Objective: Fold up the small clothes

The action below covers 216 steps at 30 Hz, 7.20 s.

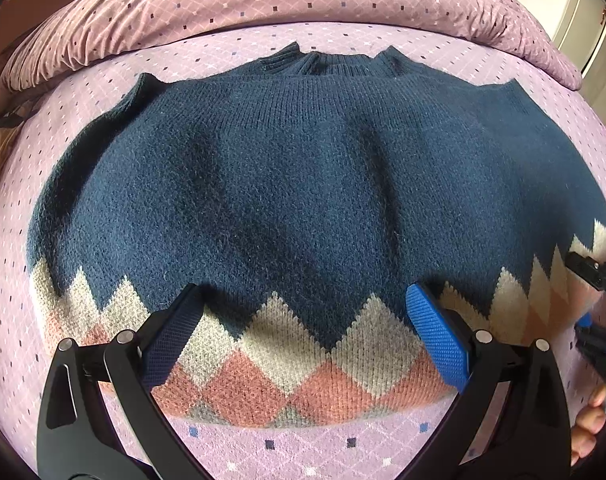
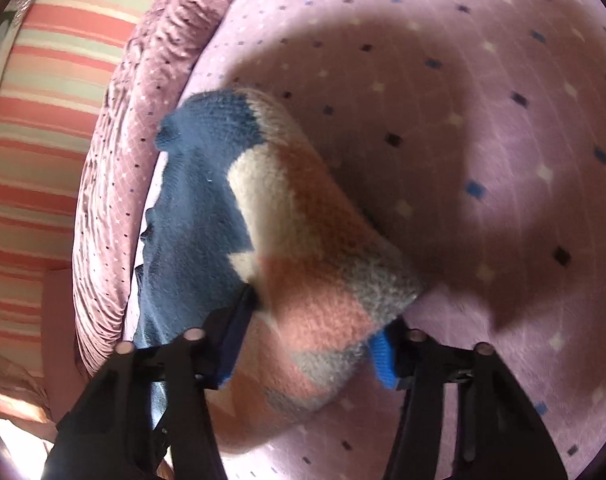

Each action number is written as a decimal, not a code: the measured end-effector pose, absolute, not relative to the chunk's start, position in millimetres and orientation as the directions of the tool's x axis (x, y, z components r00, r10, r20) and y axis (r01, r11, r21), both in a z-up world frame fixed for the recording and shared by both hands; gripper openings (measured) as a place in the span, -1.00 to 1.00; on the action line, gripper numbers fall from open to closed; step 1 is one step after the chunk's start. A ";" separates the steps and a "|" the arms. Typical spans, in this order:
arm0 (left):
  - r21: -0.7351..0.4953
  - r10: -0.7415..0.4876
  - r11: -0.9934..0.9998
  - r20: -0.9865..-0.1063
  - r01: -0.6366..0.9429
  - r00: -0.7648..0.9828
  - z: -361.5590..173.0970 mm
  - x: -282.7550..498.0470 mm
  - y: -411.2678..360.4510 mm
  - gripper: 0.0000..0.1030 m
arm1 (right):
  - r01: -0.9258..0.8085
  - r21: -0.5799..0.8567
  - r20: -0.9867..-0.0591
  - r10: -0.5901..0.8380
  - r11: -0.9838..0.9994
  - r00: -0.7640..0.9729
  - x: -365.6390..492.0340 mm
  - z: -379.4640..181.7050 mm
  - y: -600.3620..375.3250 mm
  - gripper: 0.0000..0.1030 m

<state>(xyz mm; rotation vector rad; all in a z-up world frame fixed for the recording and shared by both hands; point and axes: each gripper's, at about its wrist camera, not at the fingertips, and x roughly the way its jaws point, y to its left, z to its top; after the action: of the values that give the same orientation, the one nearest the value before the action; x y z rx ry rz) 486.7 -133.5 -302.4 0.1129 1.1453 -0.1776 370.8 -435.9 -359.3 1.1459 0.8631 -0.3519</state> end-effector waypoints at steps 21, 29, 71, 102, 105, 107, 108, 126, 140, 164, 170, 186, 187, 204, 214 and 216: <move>-0.026 -0.107 0.980 -0.907 0.199 0.407 -310.3 486.4 -129.7 0.94 | 0.440 0.283 -0.756 -0.084 0.852 0.649 405.1 -268.4 -367.7 -0.66; -0.053 -0.132 0.978 -0.906 0.202 0.402 -317.9 490.2 -127.1 0.94 | 0.382 0.274 -0.718 -0.076 0.883 0.692 401.0 -241.0 -349.6 -0.66; -0.038 0.082 0.979 -0.828 -0.201 0.554 -278.7 471.7 285.5 0.93 | -0.241 -0.175 -0.791 0.009 0.955 0.612 432.2 -303.0 8.3 -0.61; -0.303 -0.374 0.925 -0.831 0.228 0.412 -244.7 522.7 80.2 0.94 | 0.001 0.040 -0.784 0.031 0.999 0.620 447.8 -216.0 -168.0 0.84; -0.362 -0.437 0.895 -0.825 0.260 0.357 -261.5 527.0 61.5 0.94 | 0.034 0.026 -0.779 -0.001 0.999 0.626 449.4 -215.3 -182.4 0.84; -0.404 -0.477 0.874 -0.816 0.269 0.327 -269.6 526.6 54.9 0.93 | 0.052 0.022 -0.782 -0.015 0.998 0.624 448.1 -216.6 -190.7 0.84; -0.422 -0.494 0.865 -0.810 0.270 0.316 -273.3 525.9 53.8 0.91 | 0.057 0.020 -0.783 -0.020 0.998 0.622 448.0 -217.5 -192.8 0.84; -0.287 -0.429 0.887 -0.803 0.362 0.414 -258.6 507.8 35.4 -0.70 | 0.071 -0.032 -0.779 -0.069 0.997 0.623 438.7 -223.8 -199.5 0.84; -0.307 -0.354 0.935 -0.840 0.176 0.412 -311.5 454.6 101.7 -0.65 | 0.034 -0.043 -0.767 -0.055 0.998 0.639 428.6 -217.1 -182.9 0.84; 0.022 -0.017 0.997 -0.891 0.079 0.453 -282.8 478.2 92.5 0.94 | 0.005 -0.063 -0.762 -0.052 0.998 0.646 417.8 -214.4 -175.4 0.84; 0.022 -0.011 0.997 -0.909 0.075 0.417 -309.5 487.4 98.3 0.94 | -0.018 -0.053 -0.771 -0.029 0.998 0.636 418.9 -220.7 -170.8 0.84; 0.023 -0.021 0.995 -0.900 0.094 0.435 -301.1 485.6 93.7 0.94 | 0.136 0.603 -0.746 0.495 0.786 0.446 455.0 -323.4 -214.8 0.97; 0.022 -0.021 0.995 -0.901 0.094 0.434 -300.9 485.7 93.7 0.94 | 0.138 0.625 -0.731 0.515 0.768 0.448 454.9 -327.9 -215.2 0.97; 0.019 -0.026 0.995 -0.900 0.098 0.436 -304.4 488.2 92.5 0.94 | 0.082 0.715 -0.655 0.625 0.694 0.424 480.9 -358.1 -184.5 0.96; -0.242 -0.272 0.962 -0.890 0.128 0.365 -302.1 506.1 125.5 0.94 | 0.050 0.667 -0.691 0.592 0.743 0.416 484.1 -350.1 -182.6 0.72; -0.346 -0.368 0.930 -0.869 0.125 0.330 -309.1 517.1 137.3 0.94 | 0.052 0.666 -0.693 0.592 0.744 0.413 485.9 -350.1 -183.0 0.72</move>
<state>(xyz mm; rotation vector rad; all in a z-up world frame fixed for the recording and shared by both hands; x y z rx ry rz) 517.1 137.3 -309.1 -0.2327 1.1940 -0.3258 485.9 -183.0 -350.1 0.6769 1.1099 0.3738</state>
